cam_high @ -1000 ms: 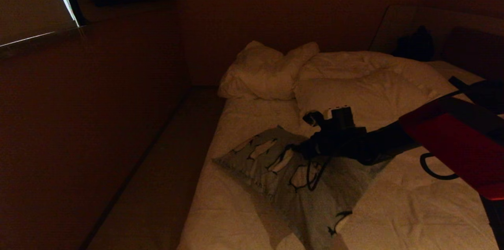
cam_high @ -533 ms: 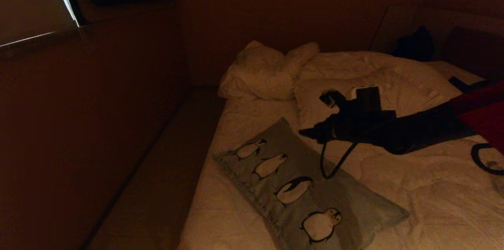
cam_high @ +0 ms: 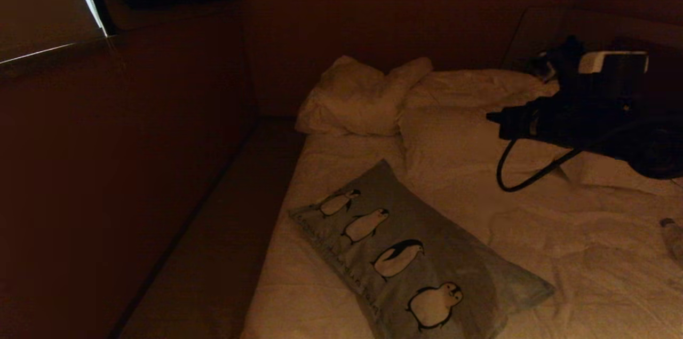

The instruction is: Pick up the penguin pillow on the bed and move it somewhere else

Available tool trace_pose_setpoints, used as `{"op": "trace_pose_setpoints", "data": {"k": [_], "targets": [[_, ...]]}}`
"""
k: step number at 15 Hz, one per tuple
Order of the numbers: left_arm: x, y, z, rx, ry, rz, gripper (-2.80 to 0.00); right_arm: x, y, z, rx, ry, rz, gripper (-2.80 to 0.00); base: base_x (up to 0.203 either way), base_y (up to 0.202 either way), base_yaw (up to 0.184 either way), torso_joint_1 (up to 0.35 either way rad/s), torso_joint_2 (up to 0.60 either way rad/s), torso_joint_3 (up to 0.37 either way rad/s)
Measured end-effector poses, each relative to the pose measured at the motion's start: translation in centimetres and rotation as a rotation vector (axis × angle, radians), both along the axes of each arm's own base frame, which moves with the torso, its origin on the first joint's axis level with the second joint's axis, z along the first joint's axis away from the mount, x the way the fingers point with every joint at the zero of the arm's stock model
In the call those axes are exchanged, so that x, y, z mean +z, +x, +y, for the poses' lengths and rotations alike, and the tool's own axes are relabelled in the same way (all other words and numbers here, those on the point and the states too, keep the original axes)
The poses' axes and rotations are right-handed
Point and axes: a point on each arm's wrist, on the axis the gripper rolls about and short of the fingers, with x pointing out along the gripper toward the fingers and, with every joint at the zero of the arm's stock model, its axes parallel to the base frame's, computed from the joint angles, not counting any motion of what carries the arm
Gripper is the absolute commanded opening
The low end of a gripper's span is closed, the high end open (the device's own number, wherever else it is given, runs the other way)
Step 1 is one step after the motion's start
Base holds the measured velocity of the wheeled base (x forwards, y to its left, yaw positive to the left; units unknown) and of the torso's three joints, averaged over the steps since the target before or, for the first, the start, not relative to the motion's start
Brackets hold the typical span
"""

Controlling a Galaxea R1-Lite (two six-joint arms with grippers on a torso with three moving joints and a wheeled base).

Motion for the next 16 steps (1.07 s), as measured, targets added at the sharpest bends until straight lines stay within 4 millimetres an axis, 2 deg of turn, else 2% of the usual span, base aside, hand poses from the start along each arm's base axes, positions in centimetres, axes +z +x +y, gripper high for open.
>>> {"op": "trace_pose_setpoints", "data": {"k": [4,7,12,16], "targets": [[0.0,0.0,0.0,0.0,0.001,0.001,-2.8,0.6,-4.3,-3.9,-0.241,0.041,0.011,-2.8,0.0,0.0,0.0,0.0,0.0,0.0],[0.0,0.0,0.0,0.001,0.002,-0.001,-2.8,0.6,-8.5,-5.5,-0.363,0.064,0.01,-2.8,0.0,0.0,0.0,0.0,0.0,0.0],[0.0,0.0,0.0,0.0,0.001,0.001,-2.8,1.4,-16.2,-5.8,-0.467,0.066,-0.073,-2.8,0.0,0.0,0.0,0.0,0.0,0.0],[0.0,0.0,0.0,0.0,0.001,0.001,-2.8,3.4,-22.2,-5.5,-0.532,0.08,-0.21,-2.8,0.0,0.0,0.0,0.0,0.0,0.0]]}}
